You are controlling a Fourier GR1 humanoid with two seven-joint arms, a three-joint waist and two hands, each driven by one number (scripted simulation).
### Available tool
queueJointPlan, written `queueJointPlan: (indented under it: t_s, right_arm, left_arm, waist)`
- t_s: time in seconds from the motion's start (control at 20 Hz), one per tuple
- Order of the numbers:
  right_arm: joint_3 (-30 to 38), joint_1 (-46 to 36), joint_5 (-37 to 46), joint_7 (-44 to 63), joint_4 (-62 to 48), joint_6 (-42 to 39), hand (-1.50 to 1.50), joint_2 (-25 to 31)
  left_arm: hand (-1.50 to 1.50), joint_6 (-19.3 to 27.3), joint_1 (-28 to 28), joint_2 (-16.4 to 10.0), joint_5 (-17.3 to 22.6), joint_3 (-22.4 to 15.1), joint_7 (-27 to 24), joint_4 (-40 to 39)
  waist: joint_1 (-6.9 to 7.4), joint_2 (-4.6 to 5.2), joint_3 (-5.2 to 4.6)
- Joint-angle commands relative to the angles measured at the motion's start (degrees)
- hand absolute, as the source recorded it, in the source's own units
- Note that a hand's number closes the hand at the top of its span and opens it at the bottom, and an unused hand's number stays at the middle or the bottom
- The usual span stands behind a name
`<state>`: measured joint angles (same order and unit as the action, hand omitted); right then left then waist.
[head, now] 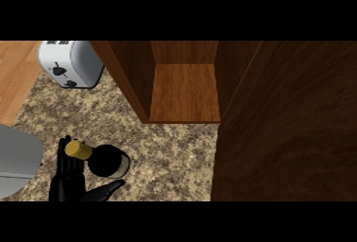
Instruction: Pick up the wine, place it into the cabinet and close the cabinet
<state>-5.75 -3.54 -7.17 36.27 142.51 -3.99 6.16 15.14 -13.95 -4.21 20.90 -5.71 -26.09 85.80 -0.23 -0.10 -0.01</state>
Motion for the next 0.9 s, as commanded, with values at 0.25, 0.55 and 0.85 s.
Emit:
queueJointPlan:
  t_s: [0.25, 0.55, 0.85]
  right_arm:
    - [4.82, -3.19, -6.58, 3.86, 4.1, -0.32, -1.5, 1.02]
    - [1.83, 3.63, -4.7, -0.13, 6.3, -2.88, -1.5, -0.43]
    - [4.43, -4.17, -5.59, 7.73, 7.12, 0.22, -1.5, 0.87]
  left_arm:
    - [-1.5, -2.34, 5.64, 2.2, 0.05, 2.01, -3.25, -9.31]
    - [-1.5, -4.71, 5.2, 1.7, 0.24, 2.42, -3.48, -11.29]
    - [-1.5, -7.2, 5.96, 3.69, 1.18, 4.1, -9.19, -15.83]
  waist:
    - [0.13, 0.06, -0.01]
    - [-0.01, 0.03, 0.03]
    - [0.16, 0.01, -0.02]
